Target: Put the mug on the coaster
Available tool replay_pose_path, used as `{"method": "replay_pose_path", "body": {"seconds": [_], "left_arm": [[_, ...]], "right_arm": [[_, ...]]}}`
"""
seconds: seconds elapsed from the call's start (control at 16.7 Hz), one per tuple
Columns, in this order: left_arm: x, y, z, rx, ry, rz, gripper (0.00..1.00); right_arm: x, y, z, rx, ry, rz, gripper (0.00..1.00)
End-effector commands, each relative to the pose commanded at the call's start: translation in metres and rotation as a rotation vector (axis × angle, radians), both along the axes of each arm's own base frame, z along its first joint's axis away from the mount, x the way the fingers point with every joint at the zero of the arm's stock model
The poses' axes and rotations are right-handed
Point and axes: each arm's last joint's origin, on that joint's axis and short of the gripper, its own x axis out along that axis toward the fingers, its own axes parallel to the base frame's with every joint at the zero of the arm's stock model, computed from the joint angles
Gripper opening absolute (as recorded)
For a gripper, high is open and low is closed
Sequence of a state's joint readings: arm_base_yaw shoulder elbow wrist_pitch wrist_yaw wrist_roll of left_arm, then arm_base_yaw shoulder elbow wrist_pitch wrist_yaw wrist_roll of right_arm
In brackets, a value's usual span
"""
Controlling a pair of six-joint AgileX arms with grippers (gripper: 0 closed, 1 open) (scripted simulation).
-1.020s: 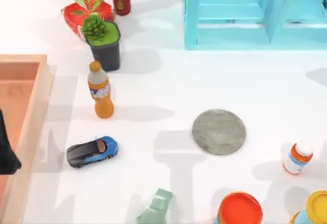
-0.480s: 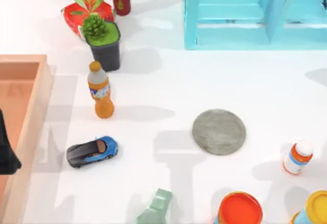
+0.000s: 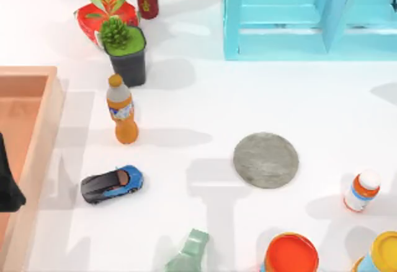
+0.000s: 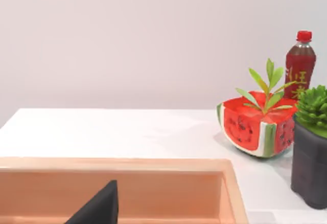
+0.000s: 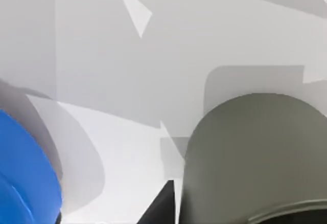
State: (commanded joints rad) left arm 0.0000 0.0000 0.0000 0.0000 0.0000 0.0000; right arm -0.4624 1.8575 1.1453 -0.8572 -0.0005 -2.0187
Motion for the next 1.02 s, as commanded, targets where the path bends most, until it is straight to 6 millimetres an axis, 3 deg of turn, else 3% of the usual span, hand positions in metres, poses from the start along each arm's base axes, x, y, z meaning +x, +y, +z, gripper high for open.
{"method": "replay_pose_path", "body": {"seconds": [0.3, 0.48, 0.72, 1.02], "left_arm": [[0.000, 0.000, 0.000, 0.000, 0.000, 0.000, 1.00], [0.000, 0.000, 0.000, 0.000, 0.000, 0.000, 1.00], [0.000, 0.000, 0.000, 0.000, 0.000, 0.000, 1.00], [0.000, 0.000, 0.000, 0.000, 0.000, 0.000, 1.00]], "right_arm": [[0.002, 0.002, 0.001, -0.002, -0.005, -0.003, 0.00], [0.018, 0.018, 0.004, -0.005, -0.016, -0.031, 0.00], [0.049, 0.065, 0.003, 0.005, -0.013, -0.141, 0.00], [0.084, 0.151, 0.007, 0.019, -0.008, -0.452, 0.00]]}}
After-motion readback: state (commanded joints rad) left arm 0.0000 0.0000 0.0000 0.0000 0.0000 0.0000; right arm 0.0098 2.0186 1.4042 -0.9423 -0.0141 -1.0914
